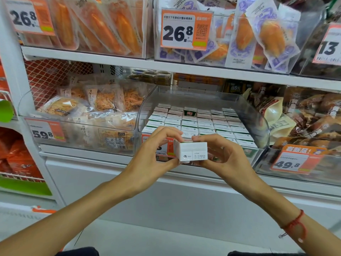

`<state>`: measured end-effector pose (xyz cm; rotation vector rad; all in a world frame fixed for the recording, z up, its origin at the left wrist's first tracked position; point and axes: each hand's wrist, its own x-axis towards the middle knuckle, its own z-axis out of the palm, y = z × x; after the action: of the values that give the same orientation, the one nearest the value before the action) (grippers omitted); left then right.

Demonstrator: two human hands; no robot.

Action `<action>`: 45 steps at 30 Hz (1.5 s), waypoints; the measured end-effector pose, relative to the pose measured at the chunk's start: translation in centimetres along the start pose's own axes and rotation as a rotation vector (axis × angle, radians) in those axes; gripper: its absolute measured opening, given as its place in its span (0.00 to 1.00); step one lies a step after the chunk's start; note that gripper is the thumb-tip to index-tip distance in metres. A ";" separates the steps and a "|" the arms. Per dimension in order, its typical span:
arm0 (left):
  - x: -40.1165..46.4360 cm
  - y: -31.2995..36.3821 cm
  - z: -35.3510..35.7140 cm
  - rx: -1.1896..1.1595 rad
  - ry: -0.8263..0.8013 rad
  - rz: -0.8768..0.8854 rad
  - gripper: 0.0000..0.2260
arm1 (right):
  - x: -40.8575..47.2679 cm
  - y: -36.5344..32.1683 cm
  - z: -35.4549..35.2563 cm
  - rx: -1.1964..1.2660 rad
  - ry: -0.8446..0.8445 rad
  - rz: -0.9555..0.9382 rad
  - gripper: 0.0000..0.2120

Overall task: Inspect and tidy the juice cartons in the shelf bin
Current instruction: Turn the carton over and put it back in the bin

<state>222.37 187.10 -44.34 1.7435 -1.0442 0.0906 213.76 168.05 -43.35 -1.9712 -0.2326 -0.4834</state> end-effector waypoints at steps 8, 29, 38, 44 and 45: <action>0.0 0.3 0.0 -0.274 -0.042 -0.352 0.18 | 0.1 -0.4 0.5 0.119 0.101 0.272 0.21; 0.0 0.3 0.4 -0.867 -0.039 -0.922 0.16 | 0.2 -1.3 0.8 0.406 -0.164 0.720 0.17; 0.2 0.6 -0.6 -0.838 -0.009 -1.000 0.24 | -0.4 -0.4 1.9 -0.603 0.145 -0.139 0.20; 0.4 0.8 -1.5 -0.939 0.028 -0.960 0.25 | -0.1 -0.3 1.9 -0.767 0.110 -0.365 0.20; 0.5 0.9 -1.7 -0.967 0.052 -0.946 0.25 | 0.2 -0.2 1.7 -0.770 0.114 -0.366 0.20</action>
<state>222.79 188.10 -42.69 1.1377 -0.0558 -0.8229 214.23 169.68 -43.75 -2.6465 -0.3763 -1.0354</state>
